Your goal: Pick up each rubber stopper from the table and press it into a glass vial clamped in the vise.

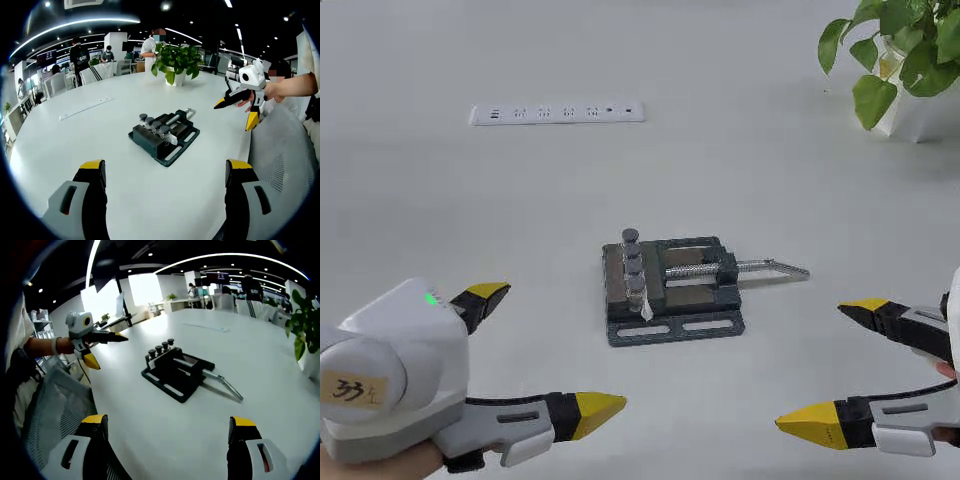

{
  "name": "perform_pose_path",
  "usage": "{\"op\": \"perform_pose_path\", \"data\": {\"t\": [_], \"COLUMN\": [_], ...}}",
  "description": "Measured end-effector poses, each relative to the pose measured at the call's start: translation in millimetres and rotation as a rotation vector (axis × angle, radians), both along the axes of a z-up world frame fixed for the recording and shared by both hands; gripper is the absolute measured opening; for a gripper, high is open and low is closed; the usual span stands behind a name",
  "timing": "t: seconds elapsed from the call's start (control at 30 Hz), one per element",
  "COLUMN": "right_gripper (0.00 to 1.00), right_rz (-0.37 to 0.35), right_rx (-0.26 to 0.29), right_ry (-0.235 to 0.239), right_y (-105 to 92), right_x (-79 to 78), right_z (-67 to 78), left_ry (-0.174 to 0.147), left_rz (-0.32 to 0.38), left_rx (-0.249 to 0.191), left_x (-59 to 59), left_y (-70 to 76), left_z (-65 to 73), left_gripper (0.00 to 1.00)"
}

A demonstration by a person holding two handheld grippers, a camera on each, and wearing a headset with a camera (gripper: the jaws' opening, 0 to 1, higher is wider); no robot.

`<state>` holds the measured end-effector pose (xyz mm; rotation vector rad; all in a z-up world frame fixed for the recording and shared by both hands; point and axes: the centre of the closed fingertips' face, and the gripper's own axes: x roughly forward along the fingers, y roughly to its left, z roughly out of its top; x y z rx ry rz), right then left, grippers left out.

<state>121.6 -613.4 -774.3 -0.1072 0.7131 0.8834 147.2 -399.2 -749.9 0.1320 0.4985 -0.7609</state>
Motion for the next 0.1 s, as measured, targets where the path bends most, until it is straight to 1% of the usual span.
{"op": "perform_pose_path", "data": {"t": [0.1], "right_gripper": [0.99], "right_rz": [0.005], "right_rx": [-0.006], "right_ry": [0.001], "right_y": [-0.2], "right_x": [0.8], "right_z": [-0.3], "left_ry": [-0.002], "left_rz": [-0.003], "left_rx": [0.008], "left_x": [-0.7], "left_y": [0.4], "left_z": [-0.4], "left_gripper": [0.99]}}
